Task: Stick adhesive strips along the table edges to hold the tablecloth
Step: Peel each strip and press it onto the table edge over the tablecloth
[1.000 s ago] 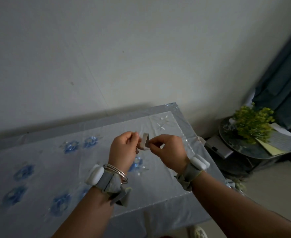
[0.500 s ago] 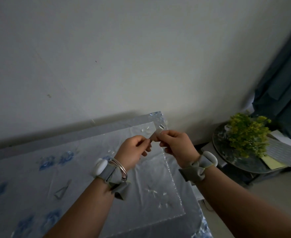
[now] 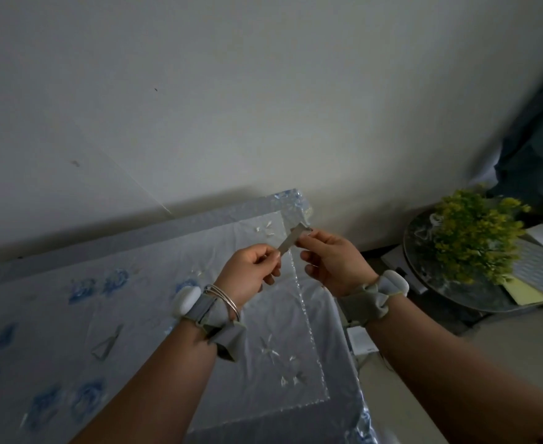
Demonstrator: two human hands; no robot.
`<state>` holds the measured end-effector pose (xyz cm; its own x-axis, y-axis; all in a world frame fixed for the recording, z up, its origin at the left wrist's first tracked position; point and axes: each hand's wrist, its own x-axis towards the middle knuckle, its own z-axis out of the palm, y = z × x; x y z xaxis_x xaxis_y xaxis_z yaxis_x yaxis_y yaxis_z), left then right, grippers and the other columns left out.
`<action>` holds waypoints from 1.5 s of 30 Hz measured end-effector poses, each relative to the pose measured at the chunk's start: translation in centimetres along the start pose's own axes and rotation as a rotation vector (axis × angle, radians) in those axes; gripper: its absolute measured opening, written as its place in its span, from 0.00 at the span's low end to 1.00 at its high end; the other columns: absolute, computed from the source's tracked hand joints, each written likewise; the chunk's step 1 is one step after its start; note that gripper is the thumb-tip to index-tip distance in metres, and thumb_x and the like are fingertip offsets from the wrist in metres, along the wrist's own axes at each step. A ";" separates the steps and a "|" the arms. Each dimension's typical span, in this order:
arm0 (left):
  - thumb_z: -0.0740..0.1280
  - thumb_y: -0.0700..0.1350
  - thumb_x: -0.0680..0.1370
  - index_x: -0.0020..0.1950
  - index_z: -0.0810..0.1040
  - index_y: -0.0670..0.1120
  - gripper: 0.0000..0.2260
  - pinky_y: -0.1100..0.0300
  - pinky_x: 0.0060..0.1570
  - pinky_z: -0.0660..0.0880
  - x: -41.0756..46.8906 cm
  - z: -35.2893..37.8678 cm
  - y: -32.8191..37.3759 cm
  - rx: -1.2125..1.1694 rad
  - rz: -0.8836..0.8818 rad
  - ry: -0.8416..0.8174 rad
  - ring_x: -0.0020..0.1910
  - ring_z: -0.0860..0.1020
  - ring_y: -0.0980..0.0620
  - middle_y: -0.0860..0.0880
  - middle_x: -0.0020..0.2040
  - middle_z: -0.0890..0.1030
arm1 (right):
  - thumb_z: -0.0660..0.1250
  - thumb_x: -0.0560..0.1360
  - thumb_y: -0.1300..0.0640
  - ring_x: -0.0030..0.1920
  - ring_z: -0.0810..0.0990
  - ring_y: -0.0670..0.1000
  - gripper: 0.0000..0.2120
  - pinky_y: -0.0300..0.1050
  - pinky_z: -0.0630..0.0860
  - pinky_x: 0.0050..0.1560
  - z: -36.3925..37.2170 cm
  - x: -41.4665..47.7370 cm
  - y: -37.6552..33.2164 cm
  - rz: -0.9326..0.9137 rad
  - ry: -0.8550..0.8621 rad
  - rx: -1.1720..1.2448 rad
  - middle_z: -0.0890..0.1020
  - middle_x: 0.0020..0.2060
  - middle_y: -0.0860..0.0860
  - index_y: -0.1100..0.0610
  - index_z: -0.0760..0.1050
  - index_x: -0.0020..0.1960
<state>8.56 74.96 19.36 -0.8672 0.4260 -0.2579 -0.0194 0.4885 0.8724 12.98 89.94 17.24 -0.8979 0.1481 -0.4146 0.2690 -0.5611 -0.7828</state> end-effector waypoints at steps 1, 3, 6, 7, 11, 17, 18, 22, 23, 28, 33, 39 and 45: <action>0.62 0.42 0.78 0.34 0.75 0.48 0.12 0.63 0.30 0.66 0.5 0.2 0.0 -0.008 -0.007 -0.009 0.29 0.72 0.55 0.50 0.31 0.76 | 0.65 0.75 0.62 0.30 0.72 0.45 0.08 0.37 0.67 0.30 -0.3 0.2 0.0 -0.012 0.027 -0.007 0.78 0.35 0.50 0.55 0.77 0.38; 0.62 0.42 0.77 0.34 0.76 0.48 0.12 0.63 0.30 0.66 1.6 1.0 -0.4 -0.011 -0.029 -0.017 0.29 0.72 0.55 0.51 0.31 0.77 | 0.66 0.74 0.63 0.28 0.73 0.44 0.07 0.38 0.68 0.30 -1.2 0.7 0.0 -0.059 0.114 -0.074 0.79 0.31 0.49 0.56 0.78 0.39; 0.62 0.43 0.77 0.34 0.77 0.48 0.12 0.64 0.28 0.66 2.7 2.3 -0.9 -0.018 -0.077 -0.014 0.27 0.72 0.56 0.52 0.29 0.77 | 0.66 0.73 0.65 0.21 0.73 0.40 0.08 0.34 0.68 0.24 -2.3 1.2 0.3 -0.146 0.236 -0.188 0.78 0.21 0.45 0.57 0.78 0.37; 0.62 0.43 0.77 0.34 0.76 0.47 0.12 0.63 0.28 0.65 3.2 3.0 -1.1 -0.022 -0.103 -0.030 0.27 0.72 0.56 0.52 0.29 0.77 | 0.67 0.73 0.66 0.20 0.73 0.40 0.09 0.32 0.68 0.22 -3.1 1.6 0.7 -0.161 0.281 -0.195 0.78 0.20 0.45 0.57 0.78 0.36; 0.63 0.43 0.77 0.31 0.75 0.47 0.14 0.65 0.24 0.62 4.8 6.4 -2.4 -0.011 -0.211 -0.100 0.23 0.71 0.57 0.52 0.25 0.75 | 0.69 0.71 0.66 0.22 0.74 0.39 0.07 0.30 0.68 0.23 -6.8 2.9 4.1 -0.153 0.480 -0.250 0.78 0.26 0.48 0.56 0.80 0.38; 0.63 0.40 0.77 0.29 0.73 0.45 0.16 0.72 0.16 0.61 7.3 8.9 -3.9 0.109 -0.279 -0.129 0.14 0.68 0.61 0.54 0.17 0.72 | 0.70 0.71 0.60 0.26 0.74 0.42 0.07 0.36 0.70 0.32 -10.1 4.9 7.2 -0.079 0.592 -0.386 0.79 0.27 0.47 0.52 0.78 0.36; 0.63 0.39 0.77 0.29 0.73 0.44 0.16 0.73 0.15 0.61 7.9 9.4 -4.0 0.131 -0.283 -0.141 0.14 0.68 0.61 0.54 0.15 0.72 | 0.69 0.72 0.59 0.28 0.74 0.43 0.04 0.37 0.70 0.33 -10.5 5.3 7.6 -0.069 0.610 -0.401 0.79 0.28 0.47 0.53 0.79 0.39; 0.61 0.39 0.78 0.29 0.73 0.43 0.16 0.74 0.15 0.60 10.2 11.0 -4.4 0.224 -0.297 -0.244 0.14 0.69 0.62 0.56 0.13 0.71 | 0.65 0.73 0.57 0.36 0.76 0.51 0.07 0.40 0.70 0.36 -12.0 6.8 8.9 -0.042 0.713 -0.516 0.79 0.35 0.52 0.58 0.79 0.48; 0.61 0.39 0.78 0.30 0.73 0.43 0.16 0.74 0.15 0.60 10.7 11.3 -4.6 0.242 -0.304 -0.264 0.14 0.69 0.62 0.56 0.13 0.71 | 0.65 0.73 0.58 0.37 0.76 0.52 0.07 0.42 0.70 0.38 -12.4 7.2 9.1 -0.044 0.744 -0.538 0.78 0.36 0.52 0.58 0.78 0.48; 0.62 0.40 0.78 0.31 0.74 0.42 0.15 0.74 0.14 0.60 12.4 11.8 -6.0 0.307 -0.345 -0.271 0.13 0.69 0.62 0.56 0.12 0.71 | 0.65 0.74 0.61 0.42 0.75 0.52 0.07 0.43 0.71 0.44 -12.9 9.0 9.8 -0.043 0.756 -0.572 0.78 0.40 0.53 0.59 0.77 0.50; 0.64 0.42 0.77 0.25 0.74 0.45 0.18 0.66 0.37 0.74 13.2 11.4 -7.6 0.418 -0.407 -0.243 0.21 0.73 0.54 0.55 0.13 0.71 | 0.64 0.74 0.59 0.42 0.75 0.51 0.04 0.40 0.66 0.43 -12.4 10.0 11.4 0.043 0.701 -0.593 0.77 0.40 0.51 0.57 0.77 0.47; 0.67 0.44 0.71 0.20 0.75 0.45 0.19 0.53 0.47 0.80 13.2 10.6 -9.2 0.520 -0.417 -0.136 0.31 0.79 0.45 0.50 0.18 0.75 | 0.64 0.74 0.59 0.46 0.76 0.51 0.09 0.39 0.68 0.47 -11.2 10.1 13.3 0.125 0.703 -0.584 0.81 0.46 0.54 0.57 0.78 0.53; 0.69 0.48 0.65 0.36 0.82 0.37 0.13 0.46 0.49 0.80 13.9 9.9 -11.3 0.501 -0.455 -0.112 0.44 0.82 0.37 0.37 0.39 0.84 | 0.61 0.75 0.59 0.52 0.78 0.56 0.12 0.36 0.66 0.48 -10.4 10.5 13.8 0.187 0.697 -0.612 0.83 0.52 0.55 0.56 0.79 0.56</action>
<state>1.71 82.92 1.85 -0.7697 0.1580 -0.6186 -0.1141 0.9193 0.3768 10.89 92.25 -2.79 -0.4644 0.6631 -0.5871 0.7014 -0.1295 -0.7010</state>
